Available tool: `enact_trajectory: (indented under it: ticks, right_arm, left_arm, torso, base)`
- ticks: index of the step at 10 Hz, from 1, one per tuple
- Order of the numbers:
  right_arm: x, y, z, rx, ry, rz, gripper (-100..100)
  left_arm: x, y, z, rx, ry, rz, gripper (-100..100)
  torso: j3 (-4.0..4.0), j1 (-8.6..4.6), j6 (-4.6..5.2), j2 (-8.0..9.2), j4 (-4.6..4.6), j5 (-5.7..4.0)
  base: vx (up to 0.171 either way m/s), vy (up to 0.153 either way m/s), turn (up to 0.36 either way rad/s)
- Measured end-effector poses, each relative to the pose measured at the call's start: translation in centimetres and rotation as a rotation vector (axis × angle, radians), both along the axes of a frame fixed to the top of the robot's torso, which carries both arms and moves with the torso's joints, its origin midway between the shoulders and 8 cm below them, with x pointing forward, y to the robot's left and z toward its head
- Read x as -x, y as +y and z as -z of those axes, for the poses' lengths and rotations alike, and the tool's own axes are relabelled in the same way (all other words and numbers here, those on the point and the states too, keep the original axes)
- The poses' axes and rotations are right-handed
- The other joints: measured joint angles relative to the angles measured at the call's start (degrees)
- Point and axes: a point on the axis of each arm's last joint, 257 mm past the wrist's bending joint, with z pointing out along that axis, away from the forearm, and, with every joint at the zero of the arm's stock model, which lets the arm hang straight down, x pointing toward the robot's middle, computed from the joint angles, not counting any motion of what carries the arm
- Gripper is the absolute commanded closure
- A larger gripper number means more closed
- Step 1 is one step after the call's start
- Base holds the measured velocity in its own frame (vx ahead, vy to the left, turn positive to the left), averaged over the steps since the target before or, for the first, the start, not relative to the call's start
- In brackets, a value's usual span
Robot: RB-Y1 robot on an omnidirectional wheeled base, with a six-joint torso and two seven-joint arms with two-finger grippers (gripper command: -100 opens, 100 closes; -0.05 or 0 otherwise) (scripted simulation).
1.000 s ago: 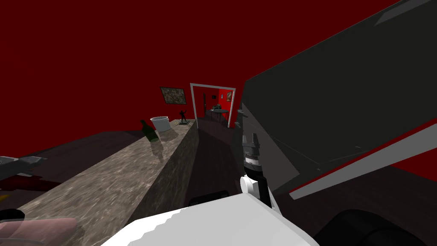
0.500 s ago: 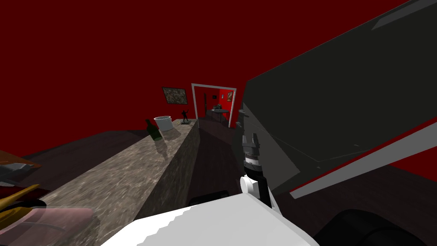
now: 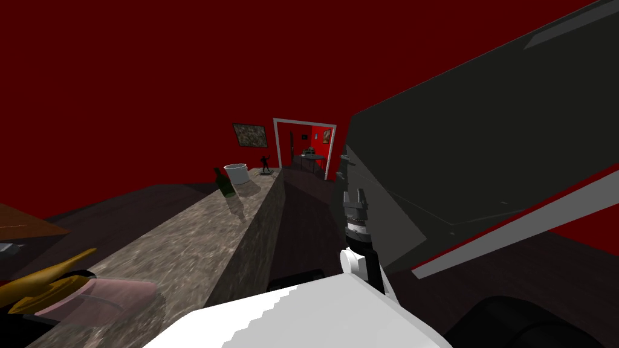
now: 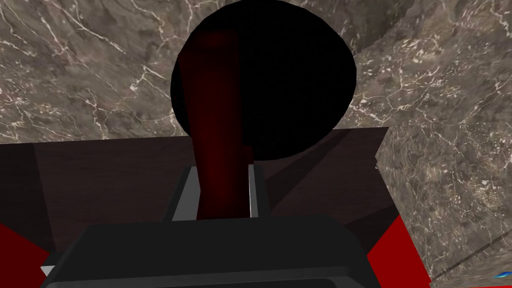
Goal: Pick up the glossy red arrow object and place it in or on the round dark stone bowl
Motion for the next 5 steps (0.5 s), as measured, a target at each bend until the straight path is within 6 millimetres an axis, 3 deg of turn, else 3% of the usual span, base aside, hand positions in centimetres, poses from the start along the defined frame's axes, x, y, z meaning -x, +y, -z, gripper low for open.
enact_trajectory:
  ticks: [2, 3, 5]
  right_arm:
    - [0.0, 0.0, 0.0, 0.0, 0.0, 0.0, 0]
    - [0.0, 0.0, 0.0, 0.0, 0.0, 0.0, 0]
    - [0.0, 0.0, 0.0, 0.0, 0.0, 0.0, 0]
  left_arm:
    - [1.0, -0.54, 0.18, 0.036, 0.013, -0.031, 100]
    - [1.15, -0.54, 0.19, 0.037, 0.016, -0.032, -100]
    - [1.15, -0.54, 0.19, 0.037, 0.016, -0.032, -100]
  torso:
    - [0.01, 0.04, 0.01, 0.0, 0.02, -0.04]
    - [-0.02, -0.12, 0.07, -0.06, 0.02, -0.05]
    - [-0.07, -0.33, 0.09, -0.14, 0.0, -0.12]
  base:
    - [-0.024, 0.074, -0.006]
    - [-0.003, 0.009, 0.003]
    - [0.0, 0.0, 0.0]
